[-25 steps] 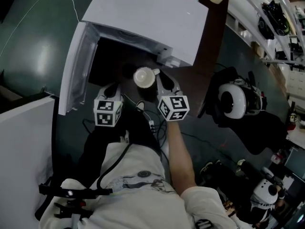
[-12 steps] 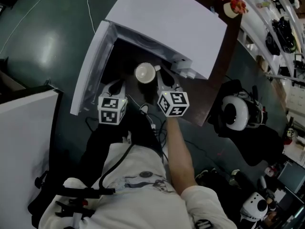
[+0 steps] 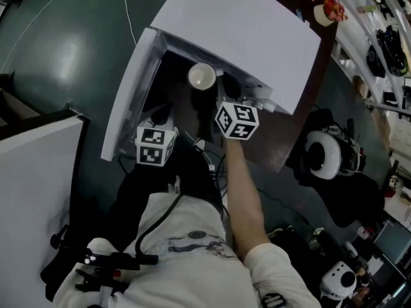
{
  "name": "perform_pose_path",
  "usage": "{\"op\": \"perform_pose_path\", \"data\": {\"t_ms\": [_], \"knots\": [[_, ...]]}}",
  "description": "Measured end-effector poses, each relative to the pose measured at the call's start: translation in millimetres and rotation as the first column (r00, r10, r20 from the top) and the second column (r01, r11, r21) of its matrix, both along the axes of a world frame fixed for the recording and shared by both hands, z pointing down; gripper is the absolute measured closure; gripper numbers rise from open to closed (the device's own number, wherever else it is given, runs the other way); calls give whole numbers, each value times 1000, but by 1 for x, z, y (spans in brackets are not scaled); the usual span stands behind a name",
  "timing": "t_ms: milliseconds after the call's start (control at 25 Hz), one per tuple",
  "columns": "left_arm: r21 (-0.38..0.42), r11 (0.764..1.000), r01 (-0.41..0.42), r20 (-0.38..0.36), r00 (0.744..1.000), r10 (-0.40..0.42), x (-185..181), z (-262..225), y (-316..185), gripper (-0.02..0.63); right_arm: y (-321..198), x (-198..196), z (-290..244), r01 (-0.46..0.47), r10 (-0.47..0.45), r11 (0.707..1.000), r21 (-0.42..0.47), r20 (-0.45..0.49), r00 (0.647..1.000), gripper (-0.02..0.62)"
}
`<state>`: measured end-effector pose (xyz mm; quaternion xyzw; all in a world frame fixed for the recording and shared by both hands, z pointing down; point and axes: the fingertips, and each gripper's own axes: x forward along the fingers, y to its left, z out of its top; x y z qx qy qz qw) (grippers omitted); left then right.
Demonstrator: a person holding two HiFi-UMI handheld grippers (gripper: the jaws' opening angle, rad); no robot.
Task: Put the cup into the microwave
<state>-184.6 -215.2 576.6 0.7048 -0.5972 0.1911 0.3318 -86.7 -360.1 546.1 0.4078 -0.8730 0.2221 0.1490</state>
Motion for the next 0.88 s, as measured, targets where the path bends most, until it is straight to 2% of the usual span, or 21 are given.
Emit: {"op": "perform_pose_path", "data": {"t_ms": [520,880], "knots": [[-45,998,-50,1,999,50,4,15,5,606,-59,0,30,-164,164,986,-5,-17,986,568],[-76,996,-50,-2,999,50,2,24,13,606,-80,6,37,-292,292,956,-1,-10,956,568]]}}
